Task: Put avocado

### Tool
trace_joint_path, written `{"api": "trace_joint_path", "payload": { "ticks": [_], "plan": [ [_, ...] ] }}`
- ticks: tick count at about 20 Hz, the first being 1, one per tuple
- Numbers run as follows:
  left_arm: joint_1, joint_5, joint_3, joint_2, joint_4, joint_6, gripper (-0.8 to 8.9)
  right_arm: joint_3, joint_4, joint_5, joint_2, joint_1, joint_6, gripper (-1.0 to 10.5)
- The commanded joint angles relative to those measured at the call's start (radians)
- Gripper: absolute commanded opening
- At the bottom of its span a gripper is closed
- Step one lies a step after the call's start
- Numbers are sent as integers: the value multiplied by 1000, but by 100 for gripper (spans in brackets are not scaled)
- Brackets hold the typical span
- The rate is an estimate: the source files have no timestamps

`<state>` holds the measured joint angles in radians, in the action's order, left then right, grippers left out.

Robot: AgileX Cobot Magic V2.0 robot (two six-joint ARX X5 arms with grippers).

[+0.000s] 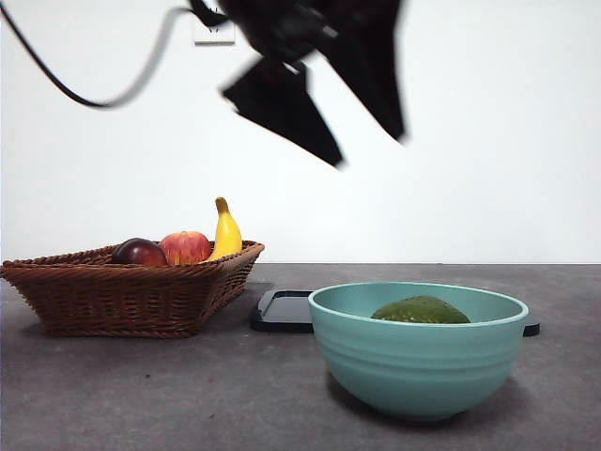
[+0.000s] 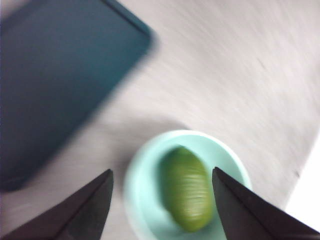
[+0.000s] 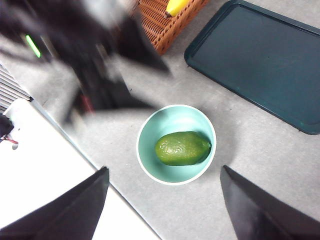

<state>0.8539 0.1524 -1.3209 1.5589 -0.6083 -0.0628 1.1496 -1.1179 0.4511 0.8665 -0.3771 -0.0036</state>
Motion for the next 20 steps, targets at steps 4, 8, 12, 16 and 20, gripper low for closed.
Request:
{"api": "trace_joint_path", "payload": {
  "ticks": [4,8,12,16,20],
  "plan": [
    [-180,-3,-19,-174,-89,-4,316,17,2,-8,8,-5,-5,353],
    [-304,62,39,-301,-154,13,314,14,2,-26,11,-5,-5,353],
    [-338,161,208,-443,-163,14,314,2,-6,-33,37,-5,-5,353],
    [-330,349,362,-559,-208,23,310,-84,12,-32,61,-5,-5,353],
    [-315,402,374,-606,-264,42,310,-257,124,-27,61,-5,32,353]
  ]
}}
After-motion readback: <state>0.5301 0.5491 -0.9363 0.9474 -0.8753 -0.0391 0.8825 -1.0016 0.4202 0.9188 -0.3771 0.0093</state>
